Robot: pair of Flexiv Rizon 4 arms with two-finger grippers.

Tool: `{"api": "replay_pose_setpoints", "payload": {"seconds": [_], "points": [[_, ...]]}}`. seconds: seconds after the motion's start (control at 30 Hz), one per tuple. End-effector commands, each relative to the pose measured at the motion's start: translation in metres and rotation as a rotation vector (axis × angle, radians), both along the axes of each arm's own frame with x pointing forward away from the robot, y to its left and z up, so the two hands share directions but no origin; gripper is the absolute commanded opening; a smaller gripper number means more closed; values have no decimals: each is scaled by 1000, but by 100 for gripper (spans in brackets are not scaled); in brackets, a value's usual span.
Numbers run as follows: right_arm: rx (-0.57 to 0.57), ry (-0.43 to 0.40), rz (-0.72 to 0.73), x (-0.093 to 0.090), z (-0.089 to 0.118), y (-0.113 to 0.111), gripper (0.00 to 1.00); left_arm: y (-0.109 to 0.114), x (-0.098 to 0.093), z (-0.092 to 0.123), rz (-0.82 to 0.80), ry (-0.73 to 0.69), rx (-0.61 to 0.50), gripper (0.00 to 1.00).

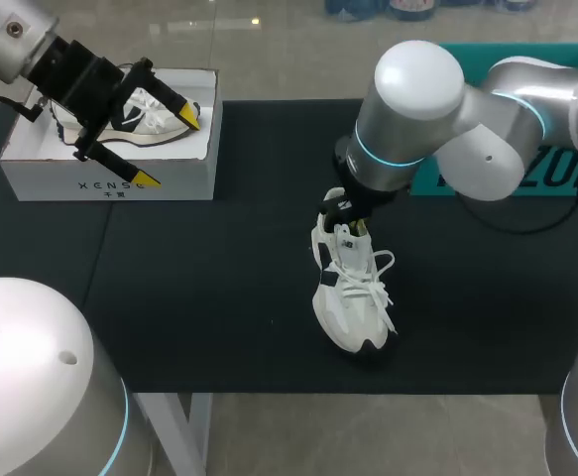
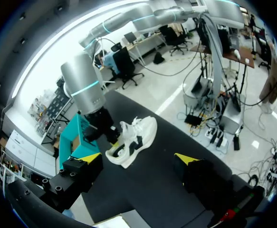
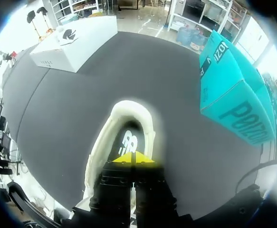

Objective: Take the shoe out of the shoebox, open the shoe tongue, remove and reinsert the insole, then place the shoe into the shoebox

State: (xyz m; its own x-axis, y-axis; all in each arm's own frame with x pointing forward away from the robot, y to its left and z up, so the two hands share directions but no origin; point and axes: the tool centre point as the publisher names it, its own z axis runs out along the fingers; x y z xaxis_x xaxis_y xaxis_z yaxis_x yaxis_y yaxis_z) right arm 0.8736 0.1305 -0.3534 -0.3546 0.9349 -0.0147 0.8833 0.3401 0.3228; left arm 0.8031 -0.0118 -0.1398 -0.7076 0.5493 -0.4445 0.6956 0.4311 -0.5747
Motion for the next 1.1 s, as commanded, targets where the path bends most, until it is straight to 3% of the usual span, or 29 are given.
{"api": "replay_pose_setpoints", "payload": {"seconds": [0.03,0.57,0.73,1.1], "points": [[-19,33,18,13,-20,14,0,0,0,1,0,0,5,100],[-77,169,0,19,-85,9,0,0,0,1,0,0,5,100],[-73,164,-17,16,-76,3,0,0,0,1,0,0,5,100],[-86,147,-43,3,-25,-12,0,0,0,1,0,0,5,100]]}}
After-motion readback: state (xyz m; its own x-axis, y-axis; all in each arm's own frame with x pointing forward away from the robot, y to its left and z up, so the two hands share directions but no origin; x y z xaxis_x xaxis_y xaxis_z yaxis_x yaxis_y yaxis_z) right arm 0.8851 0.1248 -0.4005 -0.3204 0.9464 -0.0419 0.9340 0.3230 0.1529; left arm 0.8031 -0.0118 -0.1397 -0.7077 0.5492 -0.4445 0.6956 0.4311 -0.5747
